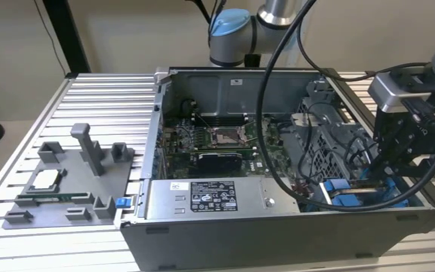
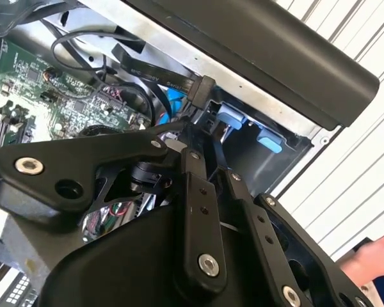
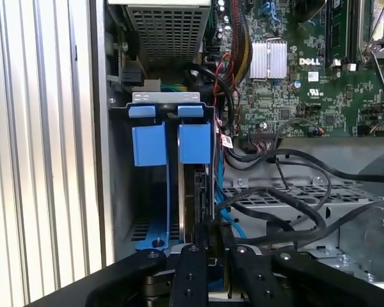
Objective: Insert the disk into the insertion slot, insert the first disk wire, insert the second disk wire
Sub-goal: 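Insert the first disk wire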
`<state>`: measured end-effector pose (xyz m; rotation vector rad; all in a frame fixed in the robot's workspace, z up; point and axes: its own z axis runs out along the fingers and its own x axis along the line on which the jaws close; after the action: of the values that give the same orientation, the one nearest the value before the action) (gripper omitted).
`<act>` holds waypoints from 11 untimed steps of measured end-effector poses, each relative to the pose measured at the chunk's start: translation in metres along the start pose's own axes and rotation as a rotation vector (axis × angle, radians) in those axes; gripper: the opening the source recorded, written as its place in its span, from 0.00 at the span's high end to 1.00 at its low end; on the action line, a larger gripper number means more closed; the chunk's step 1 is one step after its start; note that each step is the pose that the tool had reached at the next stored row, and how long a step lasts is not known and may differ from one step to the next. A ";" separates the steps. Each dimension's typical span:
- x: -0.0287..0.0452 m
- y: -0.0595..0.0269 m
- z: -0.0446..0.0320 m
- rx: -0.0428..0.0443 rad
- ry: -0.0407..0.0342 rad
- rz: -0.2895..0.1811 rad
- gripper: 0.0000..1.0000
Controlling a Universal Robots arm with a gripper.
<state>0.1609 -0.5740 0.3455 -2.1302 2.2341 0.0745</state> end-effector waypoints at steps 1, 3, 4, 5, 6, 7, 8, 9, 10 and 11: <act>0.0009 0.0002 -0.0001 0.0001 0.0000 0.002 1.00; 0.0012 0.0018 0.0000 0.0006 0.0000 0.009 1.00; 0.0014 0.0027 0.0004 0.0008 -0.0001 0.012 1.00; 0.0015 0.0033 0.0008 0.0010 -0.0001 0.015 1.00; 0.0015 0.0036 0.0010 0.0012 -0.0001 0.017 1.00; 0.0018 0.0036 0.0010 0.0013 0.0002 0.019 1.00; 0.0019 0.0036 0.0012 0.0015 0.0001 0.021 1.00; 0.0019 0.0036 0.0016 0.0015 0.0001 0.022 1.00; 0.0020 0.0037 0.0019 0.0016 0.0000 0.022 1.00; 0.0020 0.0037 0.0023 0.0016 0.0000 0.022 1.00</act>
<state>0.1571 -0.5757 0.3430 -2.1052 2.2570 0.0736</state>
